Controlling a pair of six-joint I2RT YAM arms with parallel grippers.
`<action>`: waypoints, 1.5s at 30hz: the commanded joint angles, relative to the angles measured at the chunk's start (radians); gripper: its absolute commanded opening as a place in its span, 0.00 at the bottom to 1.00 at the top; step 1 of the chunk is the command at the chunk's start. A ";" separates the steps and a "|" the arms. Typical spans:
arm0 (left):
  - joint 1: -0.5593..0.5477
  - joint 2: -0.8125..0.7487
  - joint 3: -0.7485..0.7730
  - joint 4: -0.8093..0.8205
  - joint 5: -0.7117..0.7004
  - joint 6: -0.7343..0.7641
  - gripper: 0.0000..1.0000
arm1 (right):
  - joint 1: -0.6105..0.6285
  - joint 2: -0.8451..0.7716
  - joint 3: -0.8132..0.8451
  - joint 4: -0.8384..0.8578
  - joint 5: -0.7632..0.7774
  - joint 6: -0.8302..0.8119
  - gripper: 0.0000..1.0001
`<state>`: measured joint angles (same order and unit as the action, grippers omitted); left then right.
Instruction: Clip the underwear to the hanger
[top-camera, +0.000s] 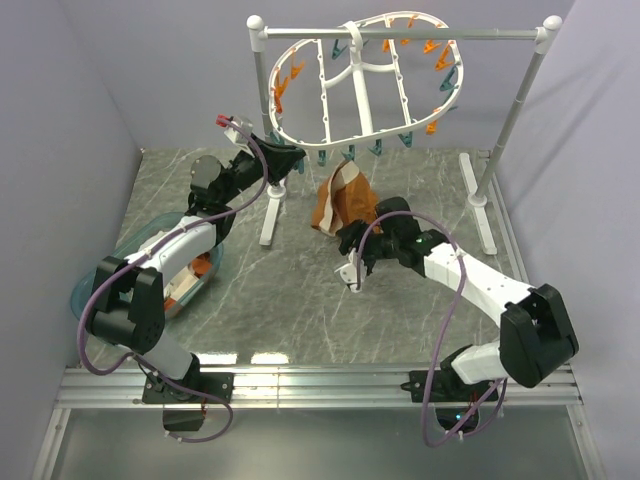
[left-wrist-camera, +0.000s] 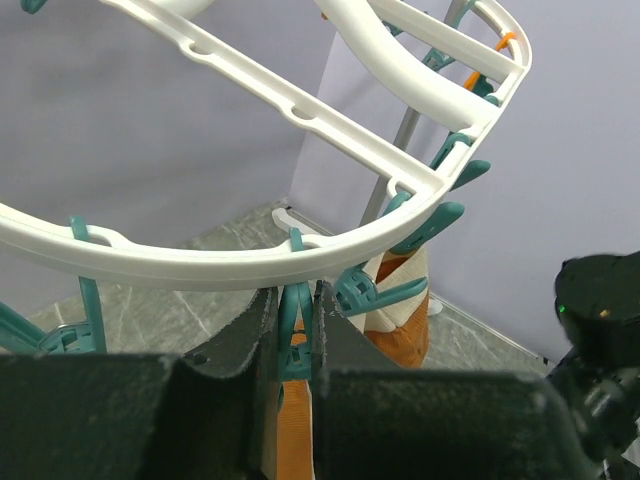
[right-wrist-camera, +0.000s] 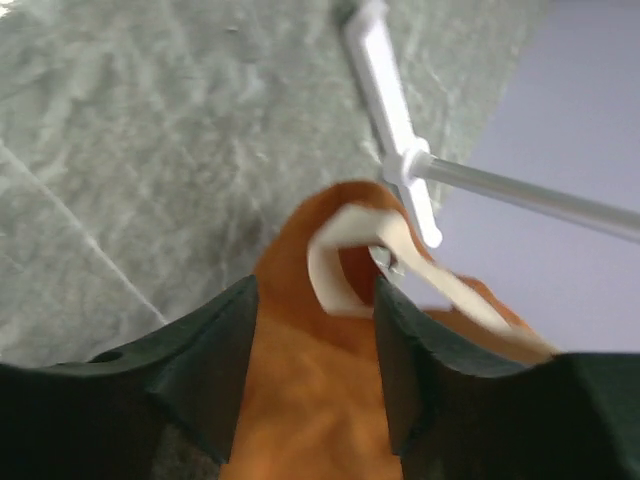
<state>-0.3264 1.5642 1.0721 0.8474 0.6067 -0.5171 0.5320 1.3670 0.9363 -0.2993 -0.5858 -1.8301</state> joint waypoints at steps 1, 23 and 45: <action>-0.005 -0.020 0.038 0.022 0.047 -0.004 0.00 | 0.006 0.015 -0.021 0.120 0.009 -0.093 0.55; -0.005 -0.006 0.032 0.042 0.062 -0.023 0.00 | -0.061 -0.092 -0.251 0.369 -0.051 -0.089 0.53; -0.005 0.008 0.035 0.030 0.068 -0.027 0.00 | -0.090 0.201 -0.205 0.729 0.041 -0.064 0.47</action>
<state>-0.3260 1.5681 1.0737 0.8536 0.6304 -0.5430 0.4469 1.5421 0.6891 0.3008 -0.5591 -1.9110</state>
